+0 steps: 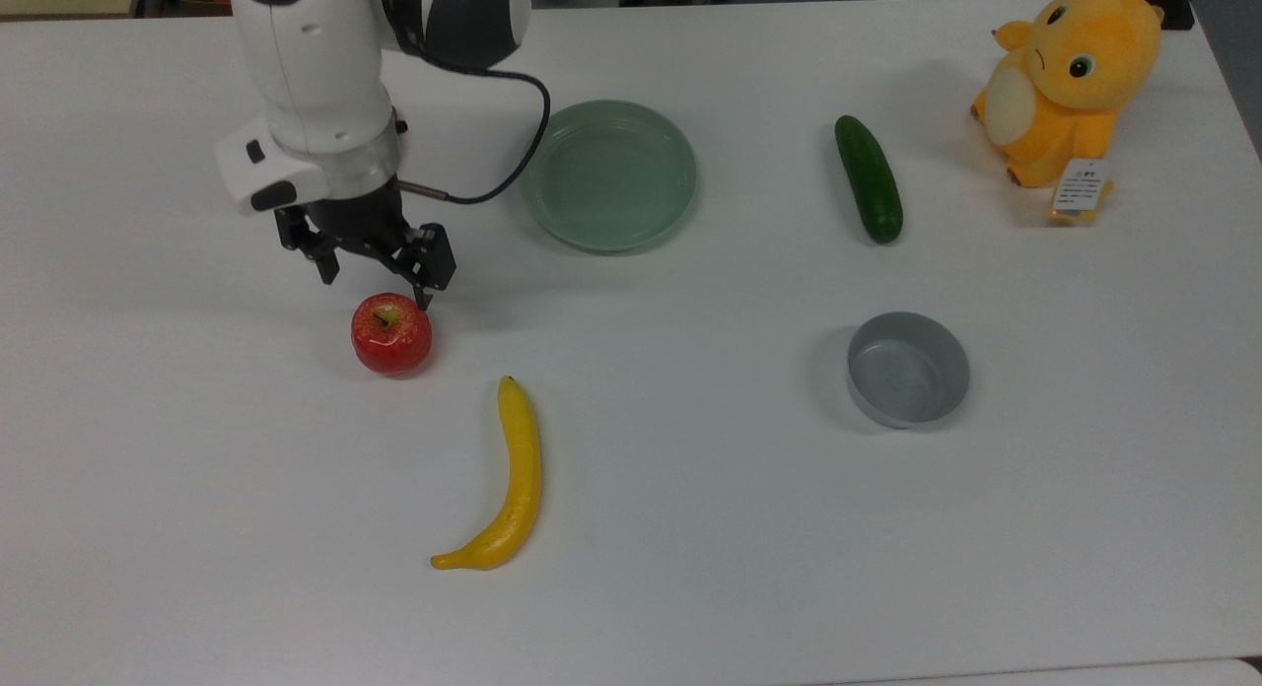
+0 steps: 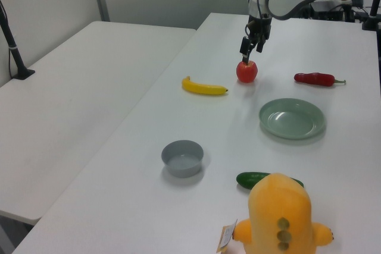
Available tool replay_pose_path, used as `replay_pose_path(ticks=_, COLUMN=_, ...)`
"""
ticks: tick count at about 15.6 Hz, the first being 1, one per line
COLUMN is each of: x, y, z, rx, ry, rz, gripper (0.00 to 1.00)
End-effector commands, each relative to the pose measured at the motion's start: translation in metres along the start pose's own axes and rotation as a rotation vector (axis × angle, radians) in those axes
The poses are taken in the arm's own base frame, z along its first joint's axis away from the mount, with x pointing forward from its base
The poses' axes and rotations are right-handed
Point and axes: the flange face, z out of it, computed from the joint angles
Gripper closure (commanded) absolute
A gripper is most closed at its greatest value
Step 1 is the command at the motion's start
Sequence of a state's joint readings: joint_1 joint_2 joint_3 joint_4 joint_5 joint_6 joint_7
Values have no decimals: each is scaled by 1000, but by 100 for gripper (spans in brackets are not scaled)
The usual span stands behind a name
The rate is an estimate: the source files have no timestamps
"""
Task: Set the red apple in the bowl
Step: 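Close the gripper around the red apple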
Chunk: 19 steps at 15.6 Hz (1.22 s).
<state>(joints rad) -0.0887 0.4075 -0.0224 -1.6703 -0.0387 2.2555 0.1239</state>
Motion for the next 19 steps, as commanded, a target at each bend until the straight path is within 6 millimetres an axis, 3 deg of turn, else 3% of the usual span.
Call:
replay_pose_path(ticks=1, x=13, y=-9, z=19, rx=-23, ry=4, rz=3, gripper=0)
replay_pose_path(ticks=11, x=10, y=-15, z=48, rx=-74, ry=-26, rz=-50, gripper=3)
replay_pose_path(ticks=12, x=9, y=-16, z=48, rx=-76, ry=-25, rz=-54, gripper=21)
replay_pose_path(ticks=13, x=9, y=-17, z=48, rx=-77, ry=-25, rz=-57, gripper=52)
replay_pose_path(ticks=15, x=9, y=-17, z=48, rx=-77, ry=-25, rz=-57, gripper=63)
replay_pose_path(ticks=19, x=9, y=-16, z=48, rx=-78, ry=-25, rz=-56, gripper=63)
